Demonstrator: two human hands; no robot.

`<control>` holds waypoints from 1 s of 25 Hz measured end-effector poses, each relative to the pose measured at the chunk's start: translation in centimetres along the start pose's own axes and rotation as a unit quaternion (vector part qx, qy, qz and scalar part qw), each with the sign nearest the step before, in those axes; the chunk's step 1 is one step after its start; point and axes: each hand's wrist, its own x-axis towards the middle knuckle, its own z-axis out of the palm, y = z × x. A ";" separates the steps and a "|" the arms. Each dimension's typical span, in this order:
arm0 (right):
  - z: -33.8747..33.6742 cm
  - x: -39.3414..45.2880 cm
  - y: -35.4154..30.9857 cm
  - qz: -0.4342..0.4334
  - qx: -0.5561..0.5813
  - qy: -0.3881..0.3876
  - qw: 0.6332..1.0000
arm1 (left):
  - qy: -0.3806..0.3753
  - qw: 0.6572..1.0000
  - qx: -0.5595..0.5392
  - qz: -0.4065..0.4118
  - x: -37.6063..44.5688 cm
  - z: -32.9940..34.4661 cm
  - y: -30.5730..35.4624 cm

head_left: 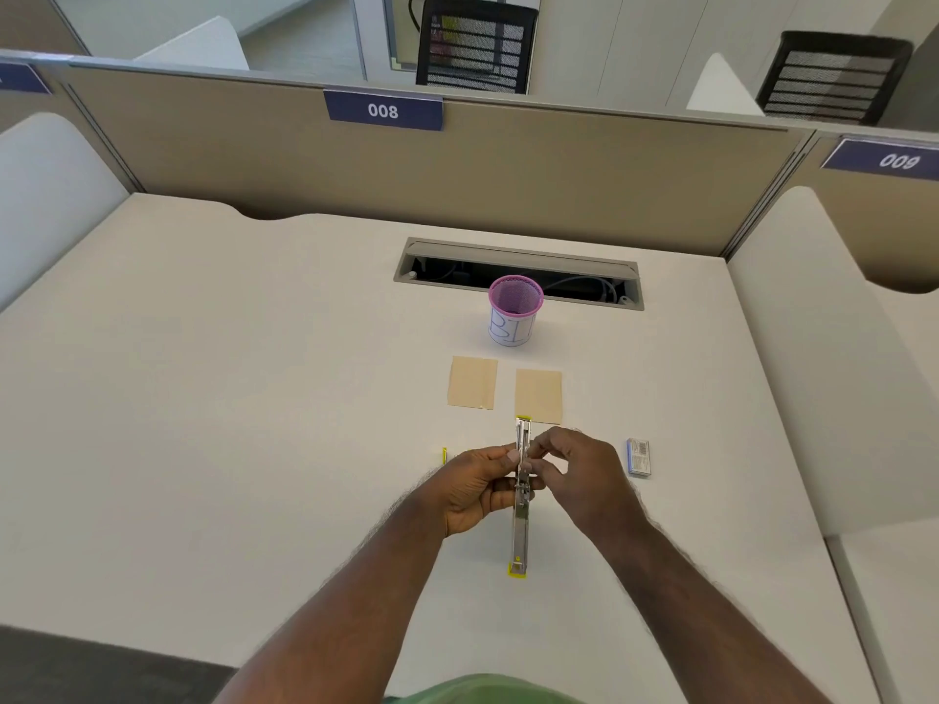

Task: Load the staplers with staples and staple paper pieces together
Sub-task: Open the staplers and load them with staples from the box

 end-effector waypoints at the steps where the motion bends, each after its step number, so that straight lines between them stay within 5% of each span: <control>1: 0.1 -0.2 -0.1 -0.006 0.017 0.000 1.000 | 0.001 1.000 -0.002 0.005 0.0 0.0 0.2; 7: -0.1 -1.0 0.2 -0.090 -0.016 -0.016 0.996 | 0.000 0.999 -0.026 0.022 0.1 -0.3 0.8; 12: -0.9 -0.2 0.0 -0.019 0.063 0.047 0.997 | -0.026 0.999 -0.003 0.029 0.0 0.1 0.6; 25: -1.1 1.1 -1.6 -0.027 -0.188 0.058 0.980 | -0.042 0.997 0.050 0.028 -0.2 1.2 1.3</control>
